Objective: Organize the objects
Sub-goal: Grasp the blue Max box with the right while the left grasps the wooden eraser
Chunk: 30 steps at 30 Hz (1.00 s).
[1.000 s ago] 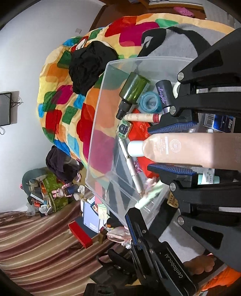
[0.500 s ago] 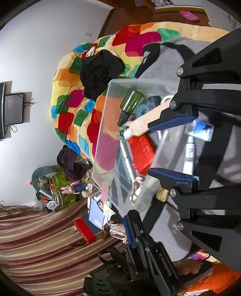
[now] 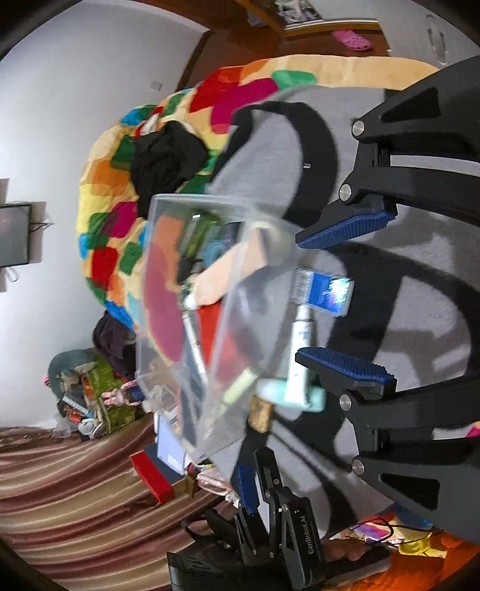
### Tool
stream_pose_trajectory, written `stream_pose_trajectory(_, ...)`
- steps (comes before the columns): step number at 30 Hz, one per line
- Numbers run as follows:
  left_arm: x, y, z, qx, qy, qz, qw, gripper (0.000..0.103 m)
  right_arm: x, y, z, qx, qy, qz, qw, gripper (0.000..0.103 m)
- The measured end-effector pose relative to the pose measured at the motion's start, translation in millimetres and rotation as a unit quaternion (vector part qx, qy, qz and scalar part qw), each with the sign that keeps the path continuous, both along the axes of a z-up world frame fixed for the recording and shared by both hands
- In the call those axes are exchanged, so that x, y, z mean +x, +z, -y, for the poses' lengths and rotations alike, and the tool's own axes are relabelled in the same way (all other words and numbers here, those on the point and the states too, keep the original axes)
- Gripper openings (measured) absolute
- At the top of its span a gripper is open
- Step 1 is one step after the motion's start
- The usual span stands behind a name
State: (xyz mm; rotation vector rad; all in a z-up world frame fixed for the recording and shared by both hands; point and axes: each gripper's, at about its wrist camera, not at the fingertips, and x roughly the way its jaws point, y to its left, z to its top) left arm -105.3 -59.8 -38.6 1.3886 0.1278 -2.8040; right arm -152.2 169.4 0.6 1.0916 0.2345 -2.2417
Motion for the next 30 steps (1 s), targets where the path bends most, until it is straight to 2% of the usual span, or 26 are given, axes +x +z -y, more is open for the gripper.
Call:
stream_pose_trajectory(3, -4, -14, 2, 0.006, -0.001, 0.030, 0.9995, 0.060, -2, -16, -3, 0.007, -0.005, 0.020, 1.000, 0.052)
stream_pose_trajectory(8, -13, -22, -4, -0.010, -0.001, 0.045, 0.9989, 0.062, -5, -35, 2, 0.022, 0.000, 0.044, 0.999, 0.052)
stream_pose_trajectory(18, -37, -25, -28, -0.044, -0.014, 0.050, 0.9977, 0.062, -8, -41, 15, 0.044, 0.000, 0.029, 0.999, 0.051)
stream_pose_trajectory(20, -41, -26, -28, -0.043, -0.010, 0.051, 0.9977, 0.061, -6, -40, 17, 0.048, 0.000, 0.020, 0.999, 0.039)
stream_pose_trajectory(21, -43, -26, -26, -0.038, -0.008, 0.052, 0.9979, 0.061, -5, -39, 18, 0.049, 0.002, 0.019, 0.999, 0.033)
stream_pose_trajectory(23, -43, -26, -23, -0.028, -0.003, 0.050, 0.9983, 0.051, -4, -39, 18, 0.051, 0.001, 0.014, 0.999, 0.029)
stream_pose_trajectory(26, -39, -25, -20, -0.025, 0.002, 0.043, 0.9988, 0.040, -3, -39, 15, 0.043, -0.003, 0.016, 0.999, 0.027)
stream_pose_trajectory(30, -29, -24, -18, -0.018, 0.005, 0.034, 0.9992, 0.040, -1, -38, 8, 0.028, -0.009, 0.021, 0.999, 0.026)
